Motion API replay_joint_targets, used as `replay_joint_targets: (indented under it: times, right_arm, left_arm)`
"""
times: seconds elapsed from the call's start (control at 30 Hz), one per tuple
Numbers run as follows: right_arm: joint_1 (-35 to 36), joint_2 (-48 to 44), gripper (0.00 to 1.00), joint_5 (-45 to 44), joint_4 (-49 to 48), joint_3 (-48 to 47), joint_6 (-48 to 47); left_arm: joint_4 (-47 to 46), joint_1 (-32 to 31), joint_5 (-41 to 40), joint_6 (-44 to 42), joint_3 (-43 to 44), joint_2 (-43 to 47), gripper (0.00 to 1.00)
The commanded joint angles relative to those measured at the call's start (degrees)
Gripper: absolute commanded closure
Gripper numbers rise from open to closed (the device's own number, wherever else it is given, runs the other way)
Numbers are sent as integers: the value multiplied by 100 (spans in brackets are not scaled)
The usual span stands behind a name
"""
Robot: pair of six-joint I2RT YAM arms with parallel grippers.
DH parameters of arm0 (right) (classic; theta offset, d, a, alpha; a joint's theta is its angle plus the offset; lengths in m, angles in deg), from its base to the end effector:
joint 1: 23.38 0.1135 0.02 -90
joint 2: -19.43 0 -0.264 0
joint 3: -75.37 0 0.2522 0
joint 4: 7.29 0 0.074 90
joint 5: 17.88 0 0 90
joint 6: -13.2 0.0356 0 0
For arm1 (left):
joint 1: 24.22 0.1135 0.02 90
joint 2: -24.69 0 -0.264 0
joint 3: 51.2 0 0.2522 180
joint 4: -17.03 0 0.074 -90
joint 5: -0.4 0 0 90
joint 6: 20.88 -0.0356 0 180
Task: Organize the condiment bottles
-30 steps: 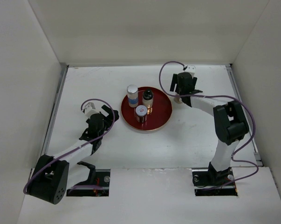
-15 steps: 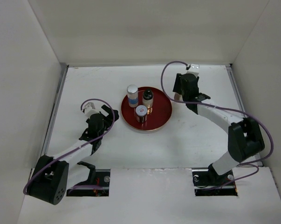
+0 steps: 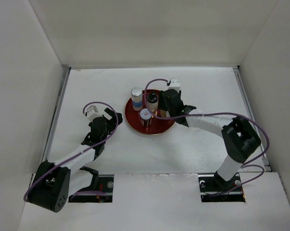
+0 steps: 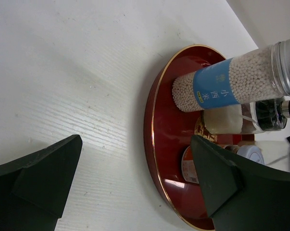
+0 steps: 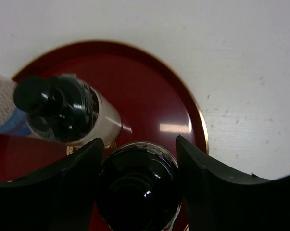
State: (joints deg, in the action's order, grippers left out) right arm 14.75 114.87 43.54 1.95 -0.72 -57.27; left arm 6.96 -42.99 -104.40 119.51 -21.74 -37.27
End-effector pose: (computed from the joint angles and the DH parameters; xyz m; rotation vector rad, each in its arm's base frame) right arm 0.3058 0.2184 0.2424 -0.0245 2.0066 0.1255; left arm 0.2006 -0.0586 0.1696 -0.7052 1.8587 -0.5403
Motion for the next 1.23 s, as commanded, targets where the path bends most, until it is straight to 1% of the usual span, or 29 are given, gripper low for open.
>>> replay_joint_targets:
  times: [0.0,0.07,0.17,0.23,0.3,0.4,0.47,0.57,0.67,0.7,0.77,0.8,0.83,0.87,0.9,0.93,1.0,1.03,1.07,1.1,1.2]
  right_arm:
    - [172,211,37,-122,-577,62,306]
    - [251,326,30,-148,-586,63,323]
    - [304,204,14,-315,-586,176,367]
    - [331,-103,4,-359,-586,334,385]
    - [331,-585,0,-429,-612,615,411]
    - [331,-1437,0,-456,-770,1212,499]
    - [182,-2009,0,-482,-893,1677,508]
    - [-291,-2704,0,-491,-1025,2372,587]
    - [-792,-3144,0,-491,-1340,3022,780]
    - [-933,-3232,3,-482,-1498,3225,867]
    - [-1180,-3330,18,-447,-1762,3515,1096]
    - [-1303,-3347,29,-421,-1824,3586,1166]
    - [-1426,-3374,43,-377,-1825,3604,1219]
    - [-1523,-3435,52,-290,-1842,3657,1263]
    - [-1593,-3522,58,-167,-1877,3736,1368]
    - [-1655,-3584,61,-61,-1904,3797,1465]
    - [-1857,-3646,62,316,-2000,3903,1606]
    - [-1910,-3629,61,405,-2010,3912,1607]
    - [-1971,-3577,58,475,-2018,3912,1624]
    - [-1980,-3541,54,485,-2018,3903,1633]
    - [-1954,-3374,32,502,-2088,3886,1624]
  left_arm:
    - [-209,35,-5,-3,-32,105,0]
    - [-209,27,-31,-29,-32,113,0]
    - [-209,35,-14,-21,-41,96,0]
    - [-201,44,-13,-29,-32,122,0]
    - [-253,27,-57,-47,-67,148,0]
    - [-183,18,-5,-99,20,35,0]
    - [-148,-26,-13,-117,82,-88,0]
    - [-95,-35,30,-135,170,-290,0]
    - [72,18,101,-109,240,-282,0]
    - [81,26,84,-100,231,-239,0]
    - [90,44,66,-82,179,-125,0]
    - [90,61,66,-82,170,-80,0]
    - [90,70,66,-91,152,-28,0]
    - [90,79,57,-100,144,16,0]
    - [90,79,48,-100,126,34,0]
    - [90,79,39,-91,117,43,0]
    - [90,71,31,-91,117,43,0]
    - [81,27,31,-117,134,43,0]
    - [72,-8,22,-126,143,26,0]
    - [89,-26,4,-135,170,-18,0]
    - [90,35,22,-100,161,-106,0]
